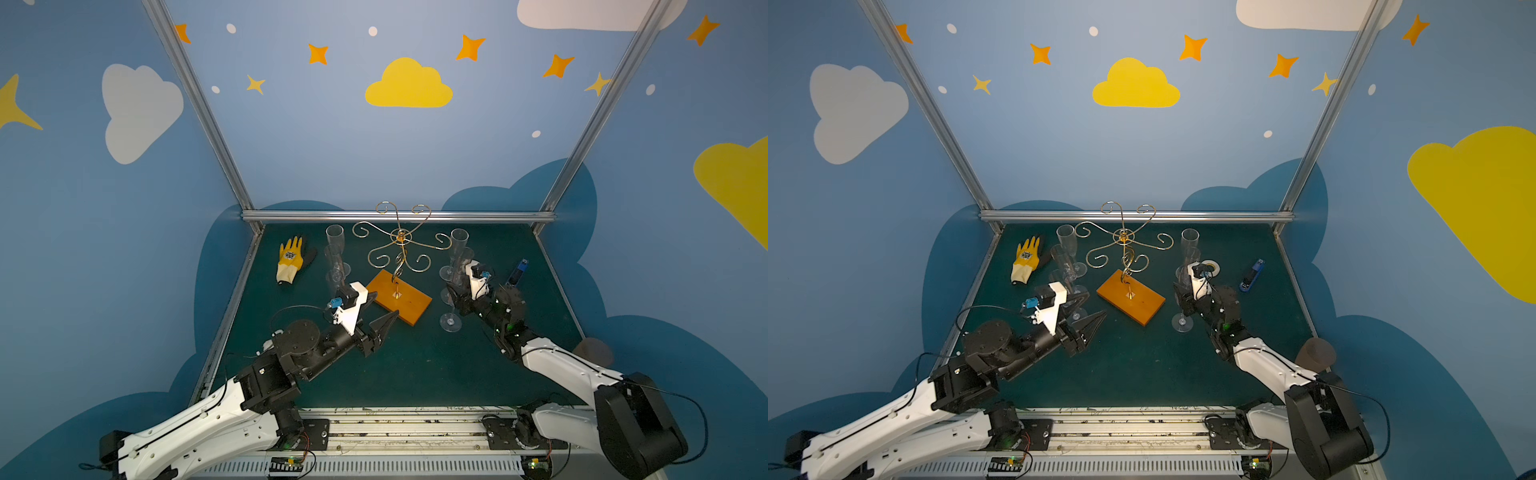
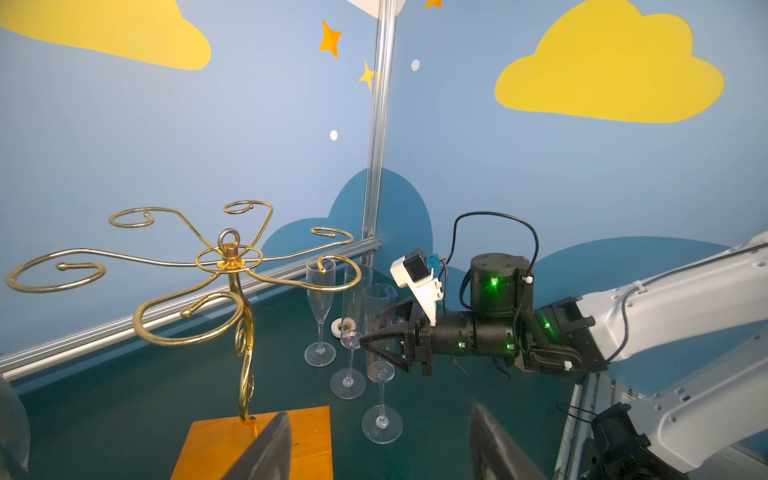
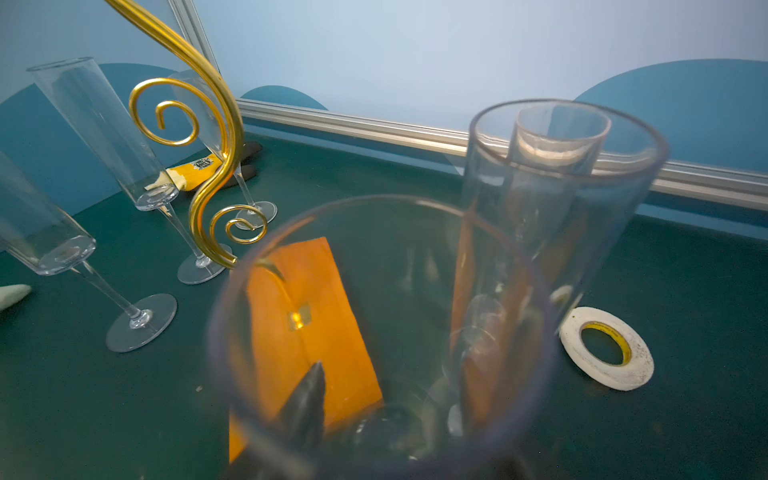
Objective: Take the wine glass off the wine glass rack
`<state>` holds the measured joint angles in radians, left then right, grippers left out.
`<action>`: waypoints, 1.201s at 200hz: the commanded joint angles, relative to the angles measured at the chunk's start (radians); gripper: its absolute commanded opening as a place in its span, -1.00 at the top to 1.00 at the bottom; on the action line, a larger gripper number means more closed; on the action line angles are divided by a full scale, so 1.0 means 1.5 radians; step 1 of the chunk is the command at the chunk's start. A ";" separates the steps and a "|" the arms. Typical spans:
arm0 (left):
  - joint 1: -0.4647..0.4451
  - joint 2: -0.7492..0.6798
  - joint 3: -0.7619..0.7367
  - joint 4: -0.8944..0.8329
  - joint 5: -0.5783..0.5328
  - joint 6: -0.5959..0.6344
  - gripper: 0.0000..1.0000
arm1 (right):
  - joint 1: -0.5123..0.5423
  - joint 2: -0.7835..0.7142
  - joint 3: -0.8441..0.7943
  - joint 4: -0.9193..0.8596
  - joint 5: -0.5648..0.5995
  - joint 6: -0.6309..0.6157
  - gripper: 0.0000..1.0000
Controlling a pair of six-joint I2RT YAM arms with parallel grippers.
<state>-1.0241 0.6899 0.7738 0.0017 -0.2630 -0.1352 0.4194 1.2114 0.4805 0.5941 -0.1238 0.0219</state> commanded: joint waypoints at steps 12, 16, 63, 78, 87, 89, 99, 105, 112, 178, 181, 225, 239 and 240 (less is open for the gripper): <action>-0.002 -0.005 -0.008 0.018 -0.003 0.004 -0.33 | -0.002 -0.015 0.014 -0.018 -0.009 0.005 -0.25; -0.002 -0.005 -0.008 0.018 -0.002 0.003 -0.33 | -0.002 -0.016 0.014 -0.020 -0.009 0.004 -0.26; -0.002 -0.007 -0.004 0.015 -0.001 0.002 -0.33 | -0.002 -0.039 0.009 -0.036 -0.020 0.002 -0.36; -0.002 -0.007 -0.006 0.015 -0.002 0.002 -0.33 | -0.002 -0.047 0.008 -0.043 -0.020 -0.001 -0.39; -0.002 -0.008 -0.007 0.016 -0.004 0.003 -0.33 | -0.002 -0.053 0.006 -0.048 -0.021 -0.002 -0.41; -0.002 -0.008 -0.006 0.017 -0.004 0.004 -0.33 | -0.003 -0.054 0.006 -0.049 -0.021 -0.003 -0.41; -0.002 -0.008 -0.007 0.017 -0.004 0.005 -0.33 | -0.002 -0.061 0.005 -0.055 -0.021 -0.002 -0.43; -0.002 -0.009 -0.007 0.017 -0.006 0.007 -0.33 | -0.003 -0.065 0.005 -0.058 -0.021 -0.003 -0.44; -0.002 -0.010 -0.007 0.017 -0.007 0.010 -0.33 | -0.002 -0.071 0.003 -0.061 -0.021 -0.003 -0.45; -0.002 -0.060 -0.005 -0.011 -0.036 0.051 -0.37 | -0.002 -0.123 0.005 -0.105 -0.024 -0.002 -0.58; -0.002 -0.064 -0.006 -0.011 -0.039 0.055 -0.38 | -0.002 -0.126 0.006 -0.110 -0.025 -0.002 -0.59; -0.002 -0.132 -0.012 -0.031 -0.093 0.114 -0.42 | -0.004 -0.200 0.034 -0.206 -0.016 -0.046 -0.62; -0.001 -0.153 -0.007 -0.046 -0.123 0.138 -0.46 | -0.004 -0.234 0.056 -0.238 -0.012 -0.056 -0.63; -0.001 -0.155 -0.007 -0.047 -0.125 0.140 -0.46 | -0.004 -0.237 0.057 -0.241 -0.012 -0.057 -0.64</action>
<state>-1.0241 0.5003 0.7574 -0.0319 -0.3637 -0.0074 0.4191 0.9337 0.4942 0.3290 -0.1513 -0.0147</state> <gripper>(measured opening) 0.717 0.812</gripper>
